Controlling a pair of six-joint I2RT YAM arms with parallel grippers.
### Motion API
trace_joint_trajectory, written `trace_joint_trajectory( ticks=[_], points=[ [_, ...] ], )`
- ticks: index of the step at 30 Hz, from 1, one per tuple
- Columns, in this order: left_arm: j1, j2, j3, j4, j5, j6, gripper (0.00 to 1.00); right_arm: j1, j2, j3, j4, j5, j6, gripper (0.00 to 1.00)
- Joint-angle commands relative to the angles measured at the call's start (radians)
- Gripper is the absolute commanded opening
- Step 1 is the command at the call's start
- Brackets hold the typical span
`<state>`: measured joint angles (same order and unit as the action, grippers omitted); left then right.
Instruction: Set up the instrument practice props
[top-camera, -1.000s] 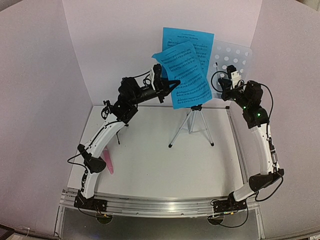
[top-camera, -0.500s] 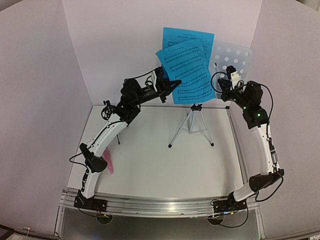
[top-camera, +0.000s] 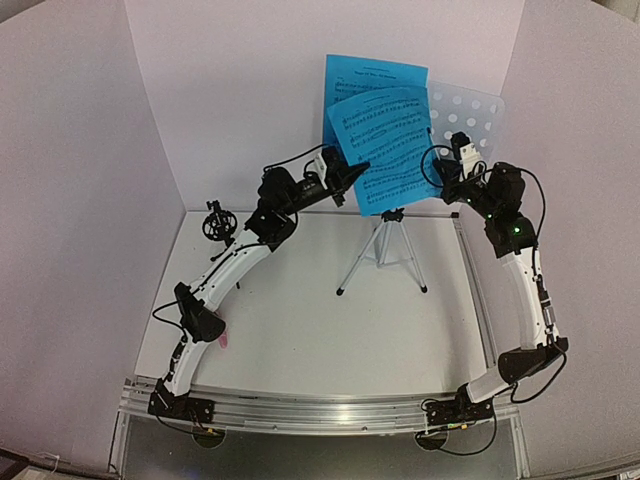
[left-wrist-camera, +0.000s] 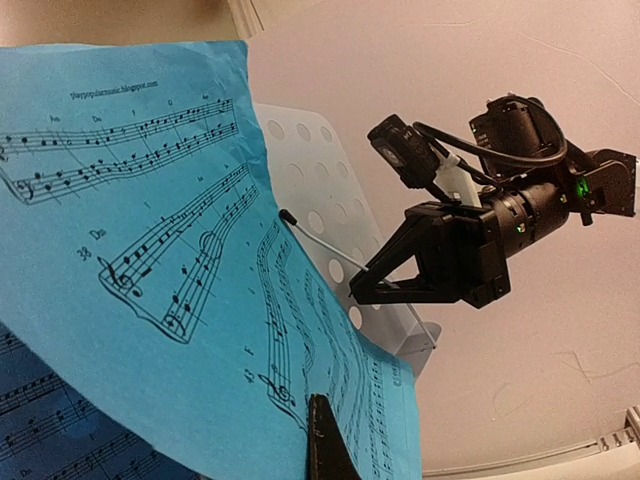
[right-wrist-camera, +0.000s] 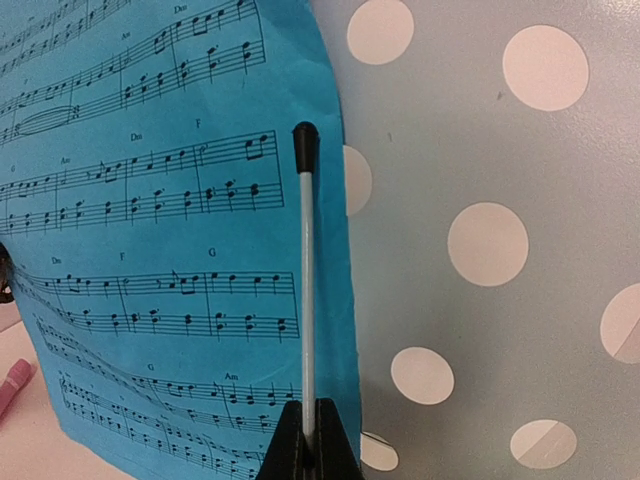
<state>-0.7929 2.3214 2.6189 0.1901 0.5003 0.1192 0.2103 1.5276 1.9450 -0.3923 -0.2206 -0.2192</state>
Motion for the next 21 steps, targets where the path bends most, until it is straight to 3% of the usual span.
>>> trace_joint_trajectory(
  ticks=[1, 12, 21],
  points=[
    [-0.011, 0.007, 0.065, 0.084, -0.045, 0.039, 0.0, 0.011, -0.003, -0.006, -0.017, -0.089, 0.002, 0.0],
    [-0.009, 0.07, 0.11, 0.141, -0.033, 0.274, 0.0, 0.011, 0.008, -0.005, -0.017, -0.101, 0.0, 0.0],
    [-0.008, 0.093, 0.116, 0.166, 0.008, 0.312, 0.0, 0.011, 0.011, -0.007, -0.017, -0.149, -0.005, 0.0]
  ],
)
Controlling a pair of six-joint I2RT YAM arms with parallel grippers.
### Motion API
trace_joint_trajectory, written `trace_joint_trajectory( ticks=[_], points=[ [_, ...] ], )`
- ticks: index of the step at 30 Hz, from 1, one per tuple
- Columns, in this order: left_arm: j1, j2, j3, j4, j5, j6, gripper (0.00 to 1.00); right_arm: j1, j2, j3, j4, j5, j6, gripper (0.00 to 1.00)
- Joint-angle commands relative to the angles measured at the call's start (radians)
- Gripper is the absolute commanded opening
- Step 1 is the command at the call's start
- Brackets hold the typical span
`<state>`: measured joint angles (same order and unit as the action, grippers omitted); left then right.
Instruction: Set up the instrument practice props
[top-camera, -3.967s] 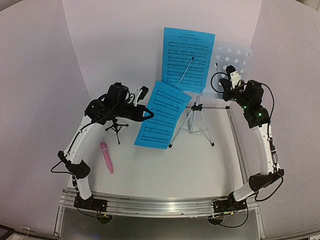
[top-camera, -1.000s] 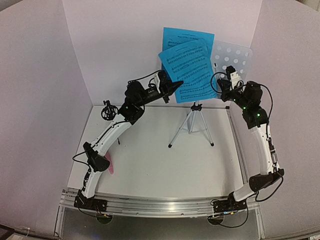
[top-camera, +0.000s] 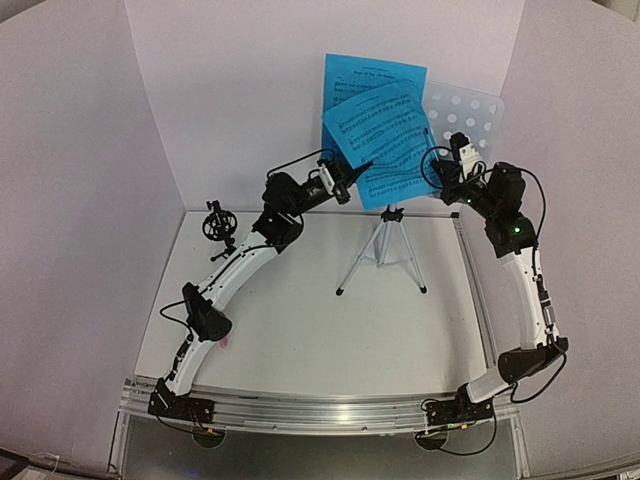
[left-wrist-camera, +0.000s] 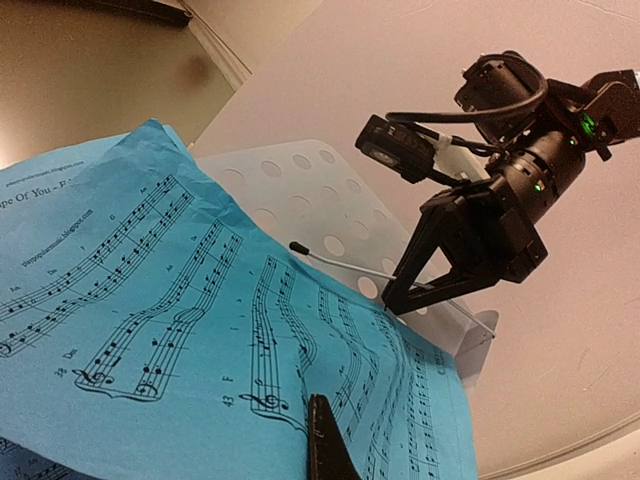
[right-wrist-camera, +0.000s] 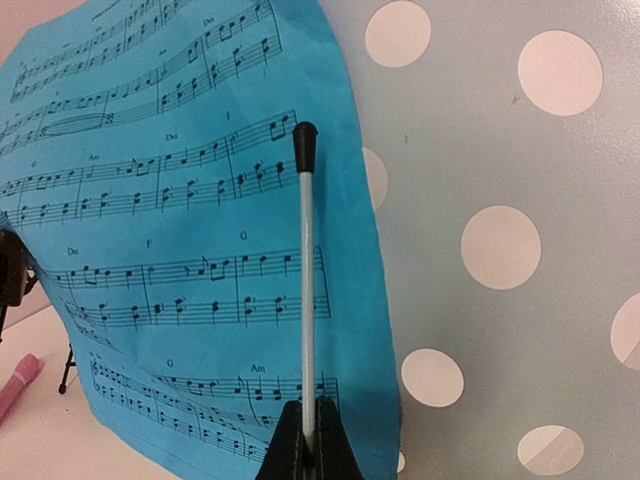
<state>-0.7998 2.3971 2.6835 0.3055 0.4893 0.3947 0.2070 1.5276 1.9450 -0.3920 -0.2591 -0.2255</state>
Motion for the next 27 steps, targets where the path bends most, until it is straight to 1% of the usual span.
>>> trace_joint_trajectory(
  ticks=[1, 8, 13, 18, 20, 25, 27],
  points=[
    [-0.001, 0.02, 0.052, 0.063, 0.016, 0.035, 0.0, 0.014, 0.011, -0.009, -0.018, -0.115, 0.002, 0.0],
    [-0.003, 0.034, 0.059, 0.085, 0.014, 0.034, 0.0, 0.014, 0.017, -0.014, -0.018, -0.122, 0.012, 0.0],
    [-0.003, 0.025, 0.047, 0.095, 0.015, 0.031, 0.0, 0.014, 0.011, -0.015, -0.018, -0.112, 0.014, 0.17],
    [-0.003, 0.015, 0.03, 0.097, 0.01, 0.033, 0.0, 0.014, -0.001, -0.003, -0.017, -0.11, 0.016, 0.21],
    [-0.003, 0.012, 0.025, 0.101, 0.009, 0.027, 0.0, 0.014, -0.008, 0.006, -0.019, -0.114, 0.018, 0.26],
    [-0.003, 0.006, 0.014, 0.106, 0.014, 0.014, 0.0, 0.014, -0.023, 0.079, -0.018, -0.105, 0.031, 0.44],
    [-0.003, -0.001, 0.002, 0.106, 0.014, 0.015, 0.0, 0.014, -0.007, 0.137, -0.016, -0.086, 0.045, 0.47]
  ],
)
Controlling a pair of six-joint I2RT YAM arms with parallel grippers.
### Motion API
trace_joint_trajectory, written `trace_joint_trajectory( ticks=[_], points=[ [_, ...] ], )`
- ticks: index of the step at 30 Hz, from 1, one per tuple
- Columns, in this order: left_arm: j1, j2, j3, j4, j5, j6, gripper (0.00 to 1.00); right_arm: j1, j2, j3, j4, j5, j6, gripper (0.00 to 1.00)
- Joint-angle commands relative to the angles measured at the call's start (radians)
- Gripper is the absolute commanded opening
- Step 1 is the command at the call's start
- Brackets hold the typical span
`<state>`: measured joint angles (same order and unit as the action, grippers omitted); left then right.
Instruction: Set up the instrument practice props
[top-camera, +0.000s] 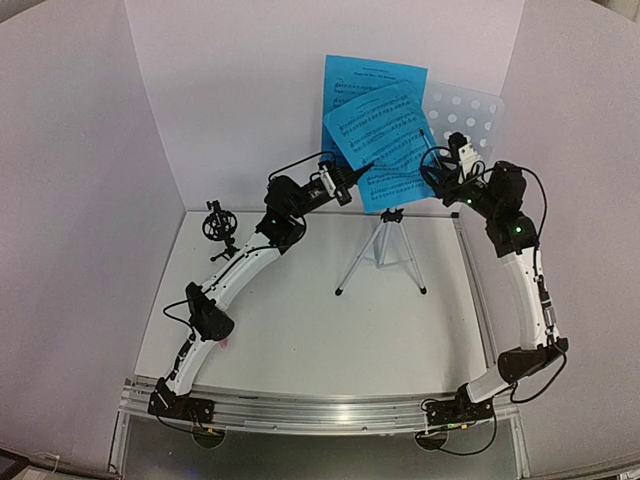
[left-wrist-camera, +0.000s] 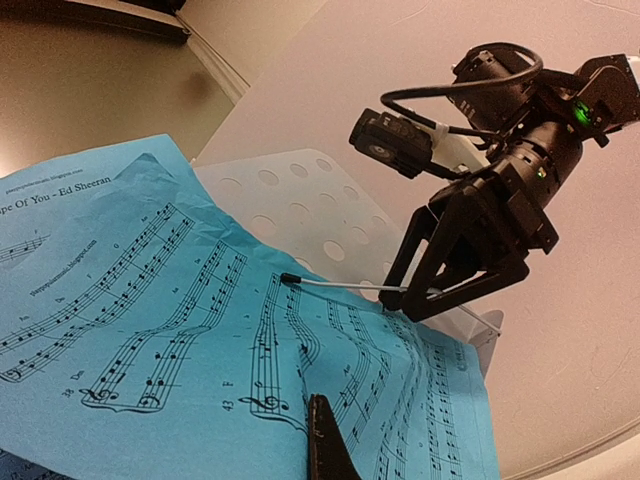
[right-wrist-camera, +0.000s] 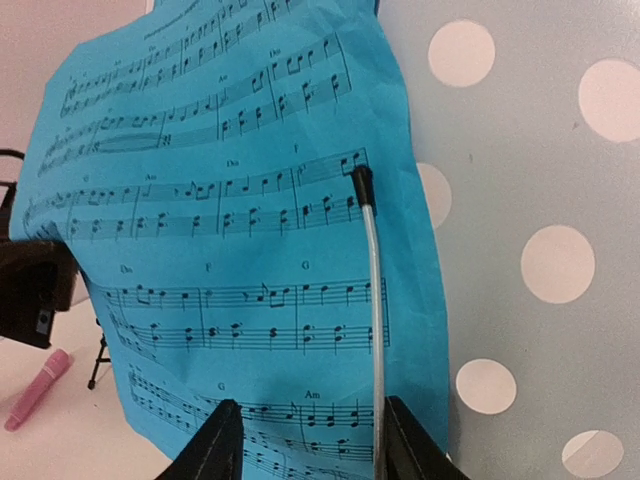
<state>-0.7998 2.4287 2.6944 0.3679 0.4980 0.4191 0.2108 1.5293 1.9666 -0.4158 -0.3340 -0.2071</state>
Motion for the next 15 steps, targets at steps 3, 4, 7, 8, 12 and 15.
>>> trace_joint_trajectory(
  ticks=[3, 4, 7, 8, 12, 15],
  points=[
    [-0.003, -0.041, -0.024, 0.051, 0.012, -0.006, 0.0, 0.01, 0.048, 0.222, 0.011, 0.022, 0.047, 0.53],
    [-0.003, -0.041, -0.024, 0.052, 0.012, -0.006, 0.0, 0.01, 0.071, 0.255, 0.011, 0.034, 0.052, 0.55],
    [-0.002, -0.041, -0.025, 0.05, 0.011, 0.003, 0.0, 0.01, 0.144, 0.348, 0.015, 0.054, 0.063, 0.58],
    [-0.003, -0.041, -0.025, 0.049, 0.01, 0.008, 0.0, 0.01, 0.165, 0.37, 0.019, 0.053, 0.066, 0.58],
    [-0.001, -0.04, -0.029, 0.049, 0.005, 0.02, 0.0, 0.01, 0.224, 0.433, 0.039, -0.008, 0.073, 0.54],
    [-0.001, -0.036, -0.028, 0.052, 0.015, 0.024, 0.0, 0.01, 0.24, 0.435, 0.083, -0.034, 0.071, 0.54]
  ],
)
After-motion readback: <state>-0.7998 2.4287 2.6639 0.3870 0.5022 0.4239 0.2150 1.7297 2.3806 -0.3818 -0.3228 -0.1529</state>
